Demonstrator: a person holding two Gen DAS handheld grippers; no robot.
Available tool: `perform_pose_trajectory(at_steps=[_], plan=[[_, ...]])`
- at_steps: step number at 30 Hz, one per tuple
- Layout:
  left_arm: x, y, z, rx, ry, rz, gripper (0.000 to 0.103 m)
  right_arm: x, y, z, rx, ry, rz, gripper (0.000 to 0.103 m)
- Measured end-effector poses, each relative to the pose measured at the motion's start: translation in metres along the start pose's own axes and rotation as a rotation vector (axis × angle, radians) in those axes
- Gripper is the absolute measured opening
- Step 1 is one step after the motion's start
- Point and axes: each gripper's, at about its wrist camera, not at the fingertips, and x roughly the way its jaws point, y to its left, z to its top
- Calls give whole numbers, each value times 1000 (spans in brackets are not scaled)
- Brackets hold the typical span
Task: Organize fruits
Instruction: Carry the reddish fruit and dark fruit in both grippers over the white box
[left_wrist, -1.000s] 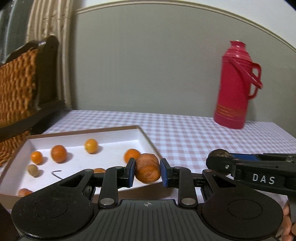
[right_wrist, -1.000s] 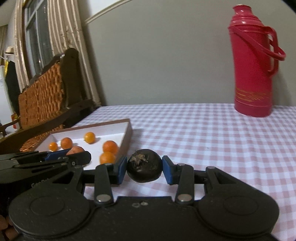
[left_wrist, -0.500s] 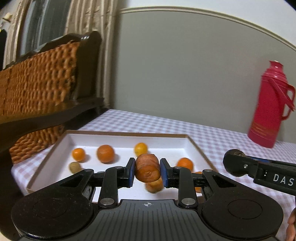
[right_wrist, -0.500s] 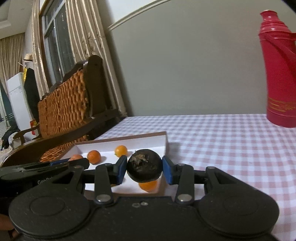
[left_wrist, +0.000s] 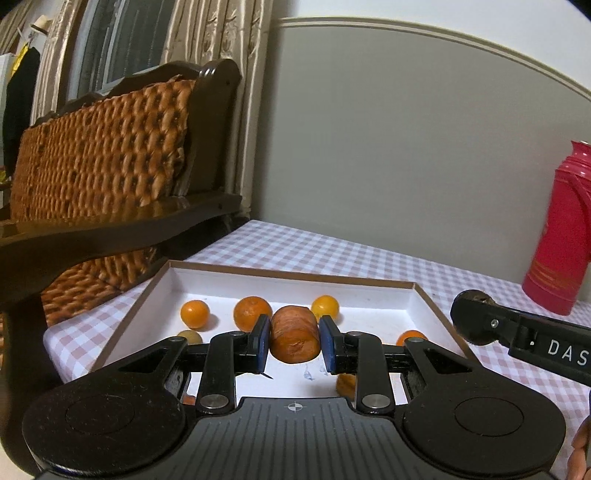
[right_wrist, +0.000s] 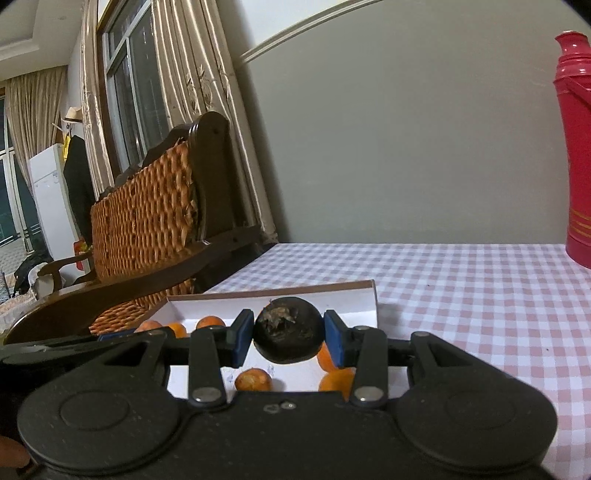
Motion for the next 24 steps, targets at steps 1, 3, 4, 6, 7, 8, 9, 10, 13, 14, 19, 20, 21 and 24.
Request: perform_pose_trajectory(at_steps=[1,3,4,6,7,8,9,10,13,14,19,20,21,24], plan=[[1,1,0,-4,0,4,29,2,1,1,-1,-2,1,33],[3,3,2,-9,-1,11,29,4,1,2,-1,-5,4,33],[4,4,3,-12,-2,13,29,5,2,3,0,-7,4,33],[6,5,4,-16,-2,17,29,8,2,4,0,-9,4,33],[7,6,5,-19,-3,19,29,9,3,4,0,-10,5,33],[8,7,5,-20,-3,22,29,10,3,5,0,-11,5,33],[9,7,5,-23,-2,23,29,12,4,6,-1,-13,5,33],[10,8,6,-26,-2,23,29,14,4,7,-2,-14,6,33],[14,10,8,-20,-3,29,29,19,3,10,2,-18,4,33],[15,11,9,-21,-2,29,29,20,3,10,3,-19,4,33],[22,13,14,-25,-4,40,29,31,4,13,-1,-14,5,33],[23,14,14,-27,-3,41,29,34,4,14,-2,-12,7,33],[25,15,15,-29,-1,44,29,35,4,13,-3,-12,8,33],[31,19,18,-33,3,50,29,42,5,15,-11,-8,4,33]])
